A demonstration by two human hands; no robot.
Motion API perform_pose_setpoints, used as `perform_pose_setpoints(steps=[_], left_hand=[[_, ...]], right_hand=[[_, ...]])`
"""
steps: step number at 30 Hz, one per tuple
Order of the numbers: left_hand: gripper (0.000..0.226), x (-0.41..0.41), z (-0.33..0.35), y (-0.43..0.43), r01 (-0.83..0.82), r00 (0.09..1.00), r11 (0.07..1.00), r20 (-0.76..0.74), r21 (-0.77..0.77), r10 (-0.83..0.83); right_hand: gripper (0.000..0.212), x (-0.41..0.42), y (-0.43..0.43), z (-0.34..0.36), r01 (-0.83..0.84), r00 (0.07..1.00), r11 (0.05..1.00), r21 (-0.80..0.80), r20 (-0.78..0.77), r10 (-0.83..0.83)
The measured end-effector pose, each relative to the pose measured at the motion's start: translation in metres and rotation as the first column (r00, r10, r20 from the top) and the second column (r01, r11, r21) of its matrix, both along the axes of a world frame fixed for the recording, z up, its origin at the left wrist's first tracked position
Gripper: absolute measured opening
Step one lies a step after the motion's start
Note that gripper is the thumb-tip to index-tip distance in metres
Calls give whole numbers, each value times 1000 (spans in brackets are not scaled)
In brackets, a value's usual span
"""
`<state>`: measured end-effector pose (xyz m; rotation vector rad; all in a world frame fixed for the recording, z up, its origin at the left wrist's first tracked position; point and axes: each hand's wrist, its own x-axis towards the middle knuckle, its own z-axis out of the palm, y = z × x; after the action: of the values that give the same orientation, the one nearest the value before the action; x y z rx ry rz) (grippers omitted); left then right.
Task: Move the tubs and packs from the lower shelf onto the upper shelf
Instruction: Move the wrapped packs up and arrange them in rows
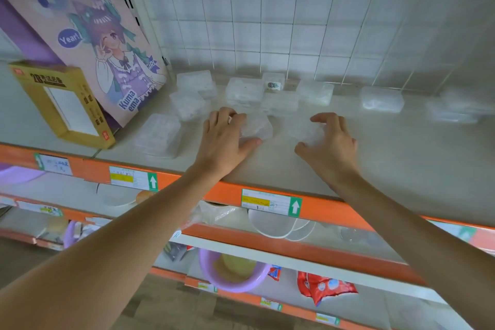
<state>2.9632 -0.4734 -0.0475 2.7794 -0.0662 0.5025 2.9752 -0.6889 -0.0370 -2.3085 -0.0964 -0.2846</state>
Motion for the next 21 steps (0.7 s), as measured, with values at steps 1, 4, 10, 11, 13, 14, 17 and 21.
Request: perform_pose_setpoints(steps=[1,4,10,11,13,14,17,21], left_hand=[[60,-1,1,0,18,1000,1000,-12,-19,-18],[62,-3,4,-1,77,993,988,-78,-136,-88],[64,-13,10,-7,107,985,971,-108,-213,-132],[65,-14,11,-7,102,985,968,-115,-229,-131],[66,-14,12,-7,104,983,966,-126,-236,-137],[67,-14,11,-7,111,982,968,-126,-226,-142],[69,-13,11,-6,114,983,972,-117,-204,-140],[73,-12,11,-5,99,984,962,-120,-253,-132]], right_hand=[[52,-3,-5,1,22,1000,1000,8,-17,-22],[49,-7,-10,4,35,997,997,-74,-71,-40],[69,-19,-7,4,-13,999,993,-117,-53,6],[63,-22,-7,5,-3,1000,992,-124,-10,2],[38,-26,-8,7,40,988,988,-149,152,-17],[30,-27,-10,7,62,976,986,-154,218,-28],[47,-22,-12,4,29,974,971,-236,224,25],[58,-14,-5,-2,-110,994,951,-288,-15,110]])
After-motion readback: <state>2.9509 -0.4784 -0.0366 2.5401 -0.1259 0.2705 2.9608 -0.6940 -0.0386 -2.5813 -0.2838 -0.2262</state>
